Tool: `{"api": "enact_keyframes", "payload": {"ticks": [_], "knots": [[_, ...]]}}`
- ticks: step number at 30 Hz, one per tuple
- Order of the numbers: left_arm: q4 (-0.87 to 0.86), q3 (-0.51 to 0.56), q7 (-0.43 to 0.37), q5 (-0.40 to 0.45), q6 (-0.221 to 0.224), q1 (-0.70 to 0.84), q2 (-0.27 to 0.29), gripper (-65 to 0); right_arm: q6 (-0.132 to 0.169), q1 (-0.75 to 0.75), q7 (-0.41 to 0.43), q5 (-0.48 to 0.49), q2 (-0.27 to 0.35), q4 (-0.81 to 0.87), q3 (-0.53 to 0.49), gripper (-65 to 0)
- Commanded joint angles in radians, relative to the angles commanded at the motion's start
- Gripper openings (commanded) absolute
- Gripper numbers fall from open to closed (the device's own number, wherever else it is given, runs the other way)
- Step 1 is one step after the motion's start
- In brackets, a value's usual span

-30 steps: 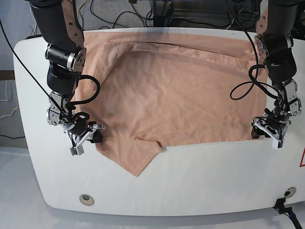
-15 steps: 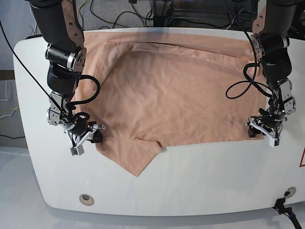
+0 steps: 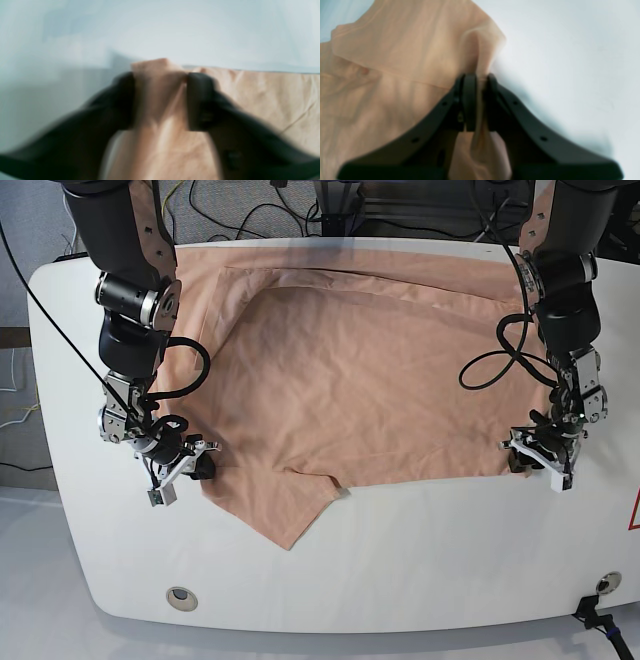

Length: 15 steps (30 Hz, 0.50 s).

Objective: Fold the T-shirt properly
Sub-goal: 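Lower both grippers and grasp the shirt's hem corners, then lift the hem corners and fold them over toward the shoulder edge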

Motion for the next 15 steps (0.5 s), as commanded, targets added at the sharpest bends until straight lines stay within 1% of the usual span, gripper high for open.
{"api": "enact_keyframes", "payload": {"ticks": [1, 2, 3, 5, 6, 9, 11, 13, 15], "knots": [[0.0, -0.002, 0.0, 0.0, 0.0, 0.0, 0.0, -60.0, 0.0, 0.0, 0.0, 0.0, 0.0, 0.0, 0.0, -58.5], [0.0, -0.002, 0.0, 0.0, 0.0, 0.0, 0.0, -65.0, 0.0, 0.0, 0.0, 0.0, 0.0, 0.0, 0.0, -58.6], [0.0, -0.002, 0.0, 0.0, 0.0, 0.0, 0.0, -65.0, 0.0, 0.0, 0.0, 0.0, 0.0, 0.0, 0.0, -59.1], [0.002, -0.003, 0.0, -0.002, 0.0, 0.0, 0.0, -65.0, 0.0, 0.0, 0.0, 0.0, -0.002, 0.0, 0.0, -64.0], [0.002, -0.003, 0.0, -0.002, 0.0, 0.0, 0.0, -65.0, 0.0, 0.002, 0.0, 0.0, -0.002, 0.002, 0.0, -65.0], [0.051, -0.005, 0.0, -0.002, 0.0, 0.0, -0.002, -65.0, 0.0, -0.002, 0.0, 0.002, -0.005, 0.049, 0.0, -65.0], [0.101, -0.005, 0.0, -0.002, 0.0, 0.021, 0.0, -65.0, 0.0, -0.015, -0.008, 0.002, -0.018, 0.086, 0.0, -65.0], [0.153, -0.005, 0.003, -0.002, 0.0, 0.043, 0.0, -65.0, 0.0, -0.021, -0.041, 0.003, -0.021, 0.138, 0.0, -65.0], [0.207, -0.005, 0.005, -0.002, 0.0, 0.068, 0.002, -65.0, 0.0, -0.025, -0.107, 0.005, -0.023, 0.201, 0.003, -65.0]]}}
